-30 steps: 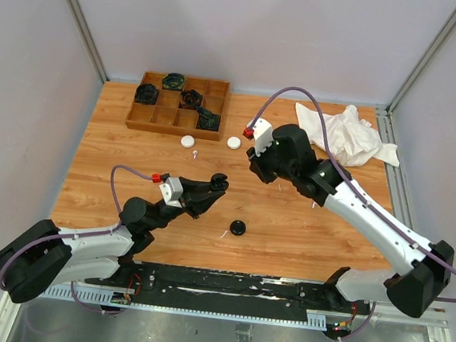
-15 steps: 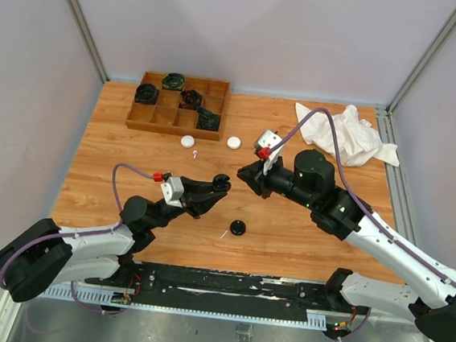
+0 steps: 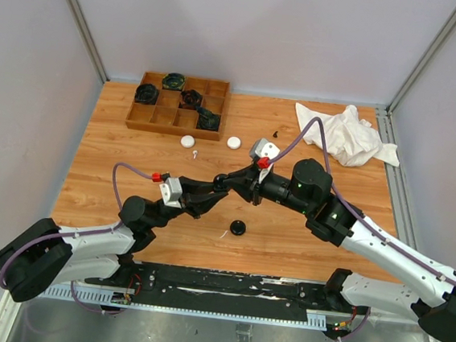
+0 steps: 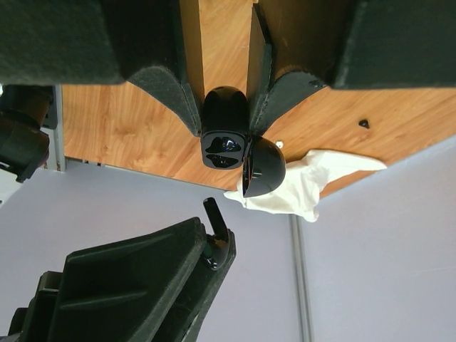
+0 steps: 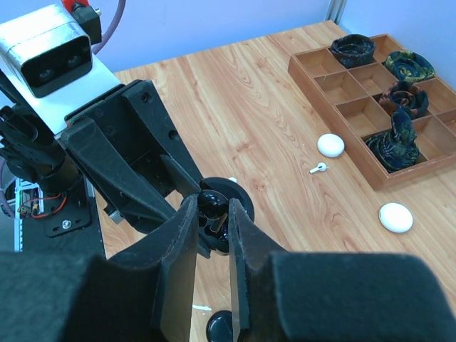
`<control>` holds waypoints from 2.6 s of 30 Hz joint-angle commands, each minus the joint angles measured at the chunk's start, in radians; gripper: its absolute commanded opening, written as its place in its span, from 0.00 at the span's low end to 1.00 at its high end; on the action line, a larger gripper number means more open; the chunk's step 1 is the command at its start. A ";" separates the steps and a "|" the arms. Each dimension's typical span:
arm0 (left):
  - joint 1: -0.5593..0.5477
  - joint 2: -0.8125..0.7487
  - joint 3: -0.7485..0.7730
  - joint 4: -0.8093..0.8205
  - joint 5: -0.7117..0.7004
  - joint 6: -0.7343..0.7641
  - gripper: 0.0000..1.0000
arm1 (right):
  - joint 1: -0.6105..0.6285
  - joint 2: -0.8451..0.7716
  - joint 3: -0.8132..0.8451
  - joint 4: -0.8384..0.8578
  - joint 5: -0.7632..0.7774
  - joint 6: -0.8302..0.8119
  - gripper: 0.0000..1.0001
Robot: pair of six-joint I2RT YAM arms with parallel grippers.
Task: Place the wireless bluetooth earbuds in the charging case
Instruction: Place the earbud in the charging case.
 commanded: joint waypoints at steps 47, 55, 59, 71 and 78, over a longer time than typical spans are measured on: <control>0.006 -0.011 -0.008 0.233 -0.005 -0.107 0.00 | 0.024 -0.012 -0.154 0.230 -0.087 0.060 0.21; 0.006 -0.013 -0.009 0.246 -0.001 -0.110 0.00 | 0.024 -0.005 -0.163 0.247 -0.080 0.055 0.22; 0.006 -0.008 -0.006 0.236 0.003 -0.099 0.00 | 0.024 0.003 -0.160 0.236 -0.076 0.045 0.29; 0.006 0.030 -0.028 0.224 -0.024 -0.069 0.00 | 0.023 -0.063 -0.121 0.145 -0.013 -0.023 0.54; 0.006 0.041 -0.028 0.229 -0.025 -0.069 0.00 | 0.023 -0.111 -0.105 0.104 0.090 -0.054 0.65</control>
